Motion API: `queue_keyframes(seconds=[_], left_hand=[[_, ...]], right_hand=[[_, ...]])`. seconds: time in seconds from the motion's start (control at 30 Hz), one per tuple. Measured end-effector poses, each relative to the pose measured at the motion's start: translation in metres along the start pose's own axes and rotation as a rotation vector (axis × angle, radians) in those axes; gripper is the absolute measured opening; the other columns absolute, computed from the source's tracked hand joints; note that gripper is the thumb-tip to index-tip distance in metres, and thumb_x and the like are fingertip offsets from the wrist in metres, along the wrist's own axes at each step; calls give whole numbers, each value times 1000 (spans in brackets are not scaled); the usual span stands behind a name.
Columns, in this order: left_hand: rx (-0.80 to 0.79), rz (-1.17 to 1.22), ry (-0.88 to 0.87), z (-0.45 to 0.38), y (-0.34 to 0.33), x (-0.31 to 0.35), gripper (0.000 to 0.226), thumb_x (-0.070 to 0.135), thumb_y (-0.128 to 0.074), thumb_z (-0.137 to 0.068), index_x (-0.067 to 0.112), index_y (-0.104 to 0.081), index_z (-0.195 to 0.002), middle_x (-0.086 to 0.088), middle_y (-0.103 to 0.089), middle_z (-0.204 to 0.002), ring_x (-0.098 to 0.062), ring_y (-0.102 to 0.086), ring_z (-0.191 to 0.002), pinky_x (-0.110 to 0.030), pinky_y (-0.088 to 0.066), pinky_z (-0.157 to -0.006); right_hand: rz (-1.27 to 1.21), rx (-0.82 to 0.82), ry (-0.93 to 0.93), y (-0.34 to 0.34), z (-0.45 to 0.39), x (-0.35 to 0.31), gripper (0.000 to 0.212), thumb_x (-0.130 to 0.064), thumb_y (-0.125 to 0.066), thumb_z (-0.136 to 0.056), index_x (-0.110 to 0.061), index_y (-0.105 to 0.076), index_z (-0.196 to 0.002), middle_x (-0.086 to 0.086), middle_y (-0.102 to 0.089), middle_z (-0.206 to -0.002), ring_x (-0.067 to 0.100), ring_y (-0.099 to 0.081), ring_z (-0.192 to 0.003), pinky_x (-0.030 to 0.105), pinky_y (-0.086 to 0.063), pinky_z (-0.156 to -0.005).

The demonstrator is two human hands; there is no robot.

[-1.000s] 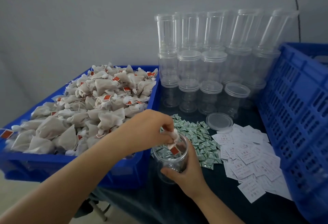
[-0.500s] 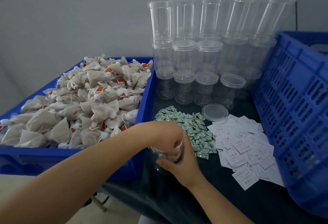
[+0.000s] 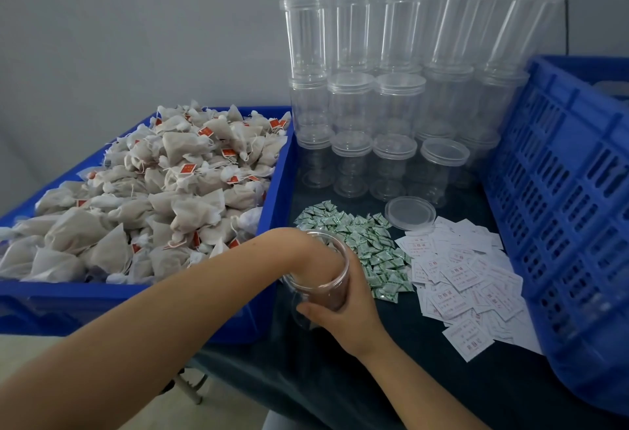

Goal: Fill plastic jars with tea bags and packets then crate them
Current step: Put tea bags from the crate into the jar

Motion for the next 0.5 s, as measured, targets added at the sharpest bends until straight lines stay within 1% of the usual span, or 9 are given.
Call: queue_keyframes(seconds=[0.07,0.1,0.17,0.2,0.23,0.3,0.33,0.43,0.5], left_hand=[[2,-25,18,5,6,-1,23,21,-53,-94,14,-65,-112,0,-61,-101,-10,-53,-82,-24,-41,-75],[27,-35,29,9,10,-1,23,21,-52,-94,16,-64,-113,0,-62,-103,-13,-55,-86,-26,-44,-78],[134,-11,49,22,23,-4,22,18,-54,-93,18,-65,-111,2,-64,-103,-15,-59,-90,-26,-46,-77],[204,29,56,32,31,-7,20,18,-55,-92,20,-66,-109,4,-66,-103,-13,-60,-90,-23,-46,-75],[277,85,64,44,39,-12,17,18,-57,-92,23,-66,-106,7,-67,-101,-9,-61,-89,-19,-46,-74],[408,189,90,72,50,-24,15,19,-58,-92,31,-63,-98,14,-67,-94,1,-61,-86,-12,-45,-74],[474,221,113,85,53,-32,16,19,-58,-92,34,-62,-98,18,-65,-91,4,-61,-85,-11,-45,-75],[714,266,198,108,51,-56,17,19,-58,-92,33,-61,-102,23,-59,-89,9,-55,-85,-7,-40,-71],[880,278,261,108,43,-69,19,17,-58,-92,29,-62,-106,18,-59,-94,3,-55,-86,-12,-41,-72]], right_hand=[[8,-1,10,0,0,-1,97,-46,-89,-54,-68,-35,-131,-9,-47,-142,6,-52,-128,27,-51,-99],[4,-4,18,0,0,-1,99,-45,-89,-54,-61,-36,-136,-8,-48,-143,8,-52,-129,32,-51,-102],[-19,-12,15,1,0,0,103,-44,-90,-56,-38,-37,-144,0,-50,-142,16,-53,-129,44,-49,-105],[-23,-18,10,1,1,0,103,-44,-90,-57,-33,-38,-145,2,-51,-141,16,-53,-129,45,-48,-106],[-19,-18,7,1,1,0,102,-46,-90,-57,-34,-38,-144,0,-50,-140,12,-52,-129,39,-48,-106],[-5,-15,8,0,2,-2,97,-48,-87,-56,-43,-38,-139,-7,-47,-138,-2,-48,-128,18,-46,-101],[-6,-12,4,0,2,-3,95,-48,-87,-56,-46,-37,-137,-10,-46,-138,-7,-45,-127,12,-44,-98],[-26,-15,-8,0,2,-3,96,-49,-86,-54,-47,-37,-136,-10,-44,-139,-9,-43,-127,7,-42,-95],[-39,-22,-10,0,3,-3,97,-49,-86,-52,-48,-36,-136,-9,-44,-138,-10,-43,-126,7,-42,-94]])
Point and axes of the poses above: each hand's wrist, its own z-axis away from the middle knuckle, its own y-axis out of the back of the hand, x = y × z, the point moved 3 cm from there along -z, towards the middle knuckle
